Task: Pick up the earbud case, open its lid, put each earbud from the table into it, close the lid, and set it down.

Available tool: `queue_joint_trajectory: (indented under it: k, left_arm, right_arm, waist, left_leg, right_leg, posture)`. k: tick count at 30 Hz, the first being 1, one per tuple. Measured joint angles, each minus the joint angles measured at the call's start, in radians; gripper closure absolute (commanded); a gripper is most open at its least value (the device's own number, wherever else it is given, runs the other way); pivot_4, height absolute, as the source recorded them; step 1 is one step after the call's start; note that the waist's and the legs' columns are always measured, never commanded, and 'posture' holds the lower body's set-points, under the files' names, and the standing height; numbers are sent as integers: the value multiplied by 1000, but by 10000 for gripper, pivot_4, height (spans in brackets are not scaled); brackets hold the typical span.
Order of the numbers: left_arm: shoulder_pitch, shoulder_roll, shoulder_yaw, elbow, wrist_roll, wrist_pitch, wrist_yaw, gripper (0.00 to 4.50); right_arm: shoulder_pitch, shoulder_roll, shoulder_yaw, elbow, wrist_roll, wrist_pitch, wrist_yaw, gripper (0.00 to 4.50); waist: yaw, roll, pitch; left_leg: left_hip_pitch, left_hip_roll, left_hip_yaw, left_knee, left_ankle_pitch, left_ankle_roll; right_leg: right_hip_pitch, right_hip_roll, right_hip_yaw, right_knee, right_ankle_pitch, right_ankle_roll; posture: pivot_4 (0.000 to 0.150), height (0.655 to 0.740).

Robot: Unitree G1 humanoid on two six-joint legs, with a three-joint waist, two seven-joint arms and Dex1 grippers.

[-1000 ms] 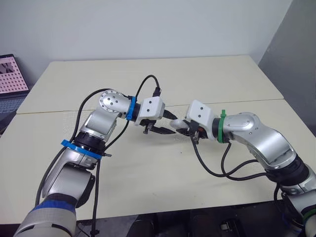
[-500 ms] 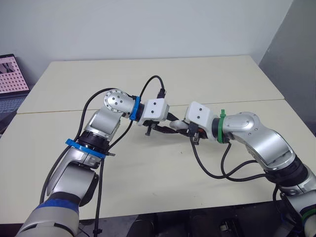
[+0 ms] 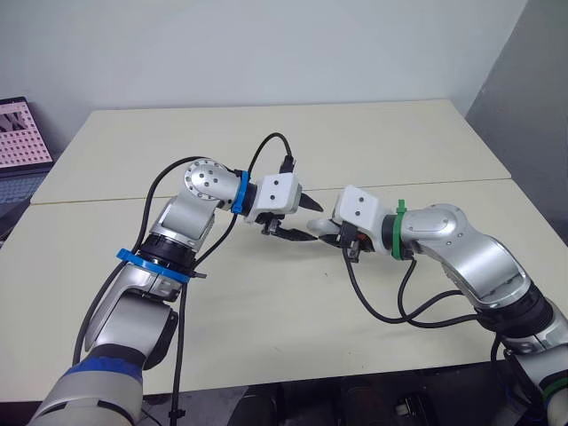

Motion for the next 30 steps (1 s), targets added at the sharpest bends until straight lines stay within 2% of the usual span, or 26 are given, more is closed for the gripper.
queue_joint_trajectory:
  k: [2, 3, 5, 9, 10, 19, 24, 29, 30]
  left_arm:
    - [0, -3, 0, 0, 0, 0, 1, 16244]
    - [0, -4, 0, 0, 1, 0, 1, 18075]
    - [0, -8, 0, 1, 1, 1, 1, 22514]
    - [0, -13, 1, 2, -2, 4, -19, 35735]
    - [0, -12, 1, 1, -2, 4, -26, 37637]
    - [0, -8, 5, 1, 0, 8, -42, 37672]
    - [0, -10, 6, 2, -1, 33, -39, 37672]
    - [13, -8, 34, 2, -42, 157, -42, 37672]
    - [18, -8, 41, 2, -49, 183, -42, 37672]
  right_arm:
    - [2, 0, 0, 0, 0, 0, 0, 36569]
    - [3, 0, 0, 0, 0, 0, 0, 36569]
    - [4, -1, 0, 0, 0, 0, 0, 36569]
    - [5, 0, -8, 0, -4, 1, -4, 36569]
    - [5, 1, -8, 0, -4, 2, -1, 36569]
    - [5, 12, -8, 0, -10, 10, 2, 36569]
    - [5, 38, -41, 0, -1, 9, -4, 19715]
    - [22, 35, -114, -32, 8, 25, -25, 1438]
    - [25, 35, -125, -39, 8, 29, -31, 407]
  waist:
    - [0, 0, 0]
    - [0, 0, 0]
    - [0, 0, 0]
    - [0, 0, 0]
    - [0, 0, 0]
    - [0, 0, 0]
    - [0, 0, 0]
    - [1, 0, 0]
    - [1, 0, 0]
  left_leg:
    - [0, 0, 0, 0, 0, 0]
    - [0, 0, 0, 0, 0, 0]
    - [0, 0, 0, 0, 0, 0]
    - [0, 0, 0, 0, 0, 0]
    - [0, 0, 0, 0, 0, 0]
    - [0, 0, 0, 0, 0, 0]
    - [0, 0, 0, 1, 0, 0]
    - [0, 0, 0, 1, 0, 0]
    - [0, 0, 0, 1, 0, 0]
  right_leg:
    - [0, 0, 0, 0, 0, 0]
    - [0, 0, 0, 0, 0, 0]
    - [0, 0, 0, 0, 0, 0]
    - [0, 0, 0, 0, 0, 0]
    - [0, 0, 0, 0, 0, 0]
    - [0, 0, 0, 0, 0, 0]
    - [0, 0, 0, 0, 0, 0]
    - [0, 0, 0, 0, 0, 0]
    - [0, 0, 0, 1, 0, 0]
  posture:
    - [1500, 7400]
    - [1500, 7400]
    - [1500, 7400]
    - [1500, 7400]
    - [1500, 7400]
    - [1500, 7400]
    - [1500, 7400]
    - [1500, 7400]
    - [1500, 7400]
